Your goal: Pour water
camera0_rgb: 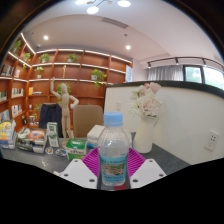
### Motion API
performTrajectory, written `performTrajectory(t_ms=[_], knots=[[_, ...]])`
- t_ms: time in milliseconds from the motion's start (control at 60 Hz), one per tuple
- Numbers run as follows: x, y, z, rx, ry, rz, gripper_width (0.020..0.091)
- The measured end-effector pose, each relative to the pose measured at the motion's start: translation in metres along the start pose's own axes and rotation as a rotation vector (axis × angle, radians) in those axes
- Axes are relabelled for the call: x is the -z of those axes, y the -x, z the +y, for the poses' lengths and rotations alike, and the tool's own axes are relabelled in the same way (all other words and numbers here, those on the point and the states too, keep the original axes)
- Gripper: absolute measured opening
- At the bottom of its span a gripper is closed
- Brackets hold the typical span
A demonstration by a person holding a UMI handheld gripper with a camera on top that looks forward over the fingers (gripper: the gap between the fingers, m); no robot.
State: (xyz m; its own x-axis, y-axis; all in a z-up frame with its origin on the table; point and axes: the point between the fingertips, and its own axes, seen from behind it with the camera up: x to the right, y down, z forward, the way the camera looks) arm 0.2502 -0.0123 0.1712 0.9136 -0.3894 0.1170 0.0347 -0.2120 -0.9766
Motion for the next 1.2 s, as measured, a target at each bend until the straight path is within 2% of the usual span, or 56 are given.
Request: performTrajectory(t_ms=[150, 383, 483, 517, 567, 733, 767, 833, 883, 983, 1200], knots=[[-0.023, -0.025, 0.037, 0.007, 0.018, -0.003, 0.0321], [-0.042, -0.051, 0.066, -0.058, 0.022, 0.011, 0.0321], [-0.048, -0.052, 0.089, -0.087, 0.061, 0.000, 0.0335], [-0.047, -0.053, 0.084, -0.098, 0.030, 0.004, 0.0338], [-0.047, -0.053, 0.087, -0.104, 0.031, 0.000, 0.0341], [-0.047, -0.055, 0.089, -0.105, 0.050, 0.012, 0.0456], [-0.047, -0.056, 0.094, -0.096, 0.071, 0.020, 0.0518], [-0.042, -0.057, 0.100, -0.051, 0.103, 0.024, 0.0696], [-0.036, -0.055, 0.102, -0.028, 0.110, 0.019, 0.0767], [-0.015, -0.049, 0.092, -0.048, 0.067, 0.006, 0.0777], [0.072, -0.020, 0.069, -0.114, 0.024, -0.076, 0.0776]])
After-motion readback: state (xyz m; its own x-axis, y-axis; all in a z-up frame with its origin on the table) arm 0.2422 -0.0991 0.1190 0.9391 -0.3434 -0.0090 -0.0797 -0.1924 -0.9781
